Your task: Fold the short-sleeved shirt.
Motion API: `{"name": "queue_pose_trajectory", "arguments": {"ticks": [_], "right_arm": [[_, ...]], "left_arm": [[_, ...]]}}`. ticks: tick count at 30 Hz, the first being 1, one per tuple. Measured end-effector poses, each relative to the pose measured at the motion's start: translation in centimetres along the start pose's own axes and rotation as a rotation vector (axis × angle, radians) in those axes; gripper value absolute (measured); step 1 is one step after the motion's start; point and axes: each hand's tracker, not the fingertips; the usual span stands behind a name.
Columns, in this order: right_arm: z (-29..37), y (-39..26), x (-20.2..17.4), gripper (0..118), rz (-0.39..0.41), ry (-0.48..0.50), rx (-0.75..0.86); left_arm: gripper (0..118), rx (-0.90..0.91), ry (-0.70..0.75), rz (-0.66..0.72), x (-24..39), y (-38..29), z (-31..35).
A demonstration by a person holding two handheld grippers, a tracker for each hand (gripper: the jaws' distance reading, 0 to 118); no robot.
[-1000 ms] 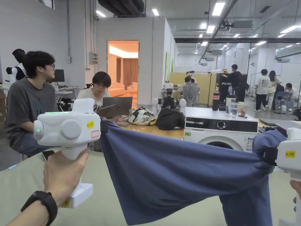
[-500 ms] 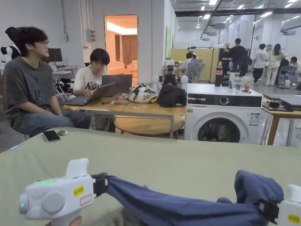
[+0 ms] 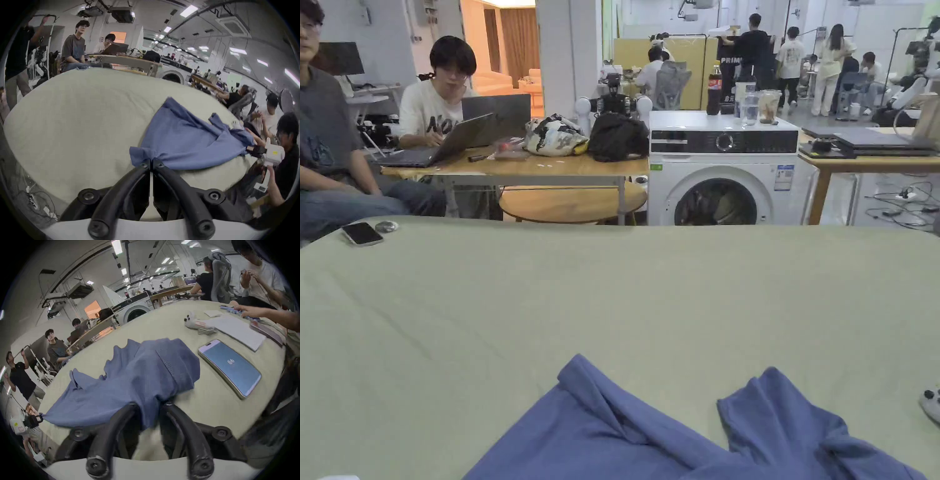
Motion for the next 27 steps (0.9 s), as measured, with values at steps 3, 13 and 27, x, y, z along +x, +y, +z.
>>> {"name": "queue_pose_trajectory", "arguments": {"ticks": [3,13,27], "right_arm": [[0.8,-0.8,0.7,75,0.021,-0.043,0.012],[6.9,5.7,-2.7,75,0.209,0.085,0.322],[6.1,7.1,-7.1,0,0.441,0.1,0.29]], "left_arm": [[55,-0.02,-0.053,0.018,0.0,-0.6,-0.1],[57,0.293,-0.04,-0.214,6.8,5.6,3.0],[0,0.37,-0.095,-0.201,9.7,7.4,3.5]]}}
